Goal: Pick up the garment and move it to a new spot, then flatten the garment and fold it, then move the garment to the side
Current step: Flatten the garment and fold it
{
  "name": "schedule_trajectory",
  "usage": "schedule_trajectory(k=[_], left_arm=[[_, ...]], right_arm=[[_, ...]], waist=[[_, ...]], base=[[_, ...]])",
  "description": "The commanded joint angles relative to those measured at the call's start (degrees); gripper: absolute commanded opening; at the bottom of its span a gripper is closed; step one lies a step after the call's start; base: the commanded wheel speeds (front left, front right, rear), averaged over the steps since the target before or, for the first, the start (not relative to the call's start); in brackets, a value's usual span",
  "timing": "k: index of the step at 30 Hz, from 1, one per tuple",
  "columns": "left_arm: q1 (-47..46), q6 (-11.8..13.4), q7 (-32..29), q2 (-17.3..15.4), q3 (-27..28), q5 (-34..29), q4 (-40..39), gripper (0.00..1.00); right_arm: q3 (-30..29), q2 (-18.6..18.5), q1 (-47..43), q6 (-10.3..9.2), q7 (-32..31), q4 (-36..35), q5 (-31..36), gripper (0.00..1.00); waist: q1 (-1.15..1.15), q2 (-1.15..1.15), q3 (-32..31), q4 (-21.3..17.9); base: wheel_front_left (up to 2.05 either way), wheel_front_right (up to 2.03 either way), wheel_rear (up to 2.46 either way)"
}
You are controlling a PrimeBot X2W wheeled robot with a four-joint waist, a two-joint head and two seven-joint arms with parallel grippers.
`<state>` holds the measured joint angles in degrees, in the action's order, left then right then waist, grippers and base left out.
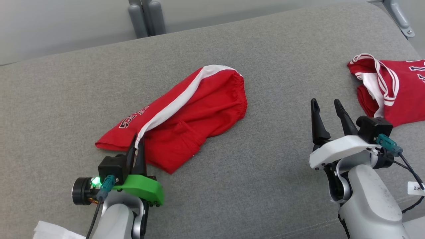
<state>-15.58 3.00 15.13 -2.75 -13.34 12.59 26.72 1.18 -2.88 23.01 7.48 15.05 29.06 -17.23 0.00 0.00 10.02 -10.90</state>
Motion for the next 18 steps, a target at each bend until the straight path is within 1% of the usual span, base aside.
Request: schedule_trajectory(k=[1, 8, 11, 17, 18], left_arm=[[1.0, -0.1, 0.0, -0.3, 0.4, -0.9, -1.4, 0.00], [5.5, -1.7, 0.0, -0.3, 1.4, -2.1, -7.6, 0.00], [7.6, -1.9, 0.0, -0.3, 2.2, -2.9, -7.7, 0.00], [9.9, -1.7, 0.0, -0.9, 5.5, -5.8, -4.2, 0.00], [9.8, -1.5, 0.0, -1.4, 6.0, -6.6, -3.4, 0.09]], right_arm=[[-0.2, -0.1, -1.0, 0.01, 0.2, 0.1, 0.3, 1.00], [-0.4, -0.1, -2.5, 0.01, 0.2, 1.0, 0.6, 1.00], [-0.4, -0.1, -3.3, 0.01, 0.2, 1.4, 1.0, 1.00], [-0.3, -0.1, -4.2, 0.01, 0.2, 1.9, 1.0, 1.00], [-0.1, -0.1, -4.2, 0.01, 0.2, 1.9, 1.0, 1.00]], waist=[[0.00, 0.00, -0.6, 0.7], [0.00, 0.00, -3.1, 3.2], [0.00, 0.00, -4.3, 4.1], [0.00, 0.00, -5.9, 5.0], [0.00, 0.00, -6.0, 5.0]], base=[[0.00, 0.00, 0.00], [0.00, 0.00, 0.00], [0.00, 0.00, 0.00], [0.00, 0.00, 0.00], [0.00, 0.00, 0.00]])
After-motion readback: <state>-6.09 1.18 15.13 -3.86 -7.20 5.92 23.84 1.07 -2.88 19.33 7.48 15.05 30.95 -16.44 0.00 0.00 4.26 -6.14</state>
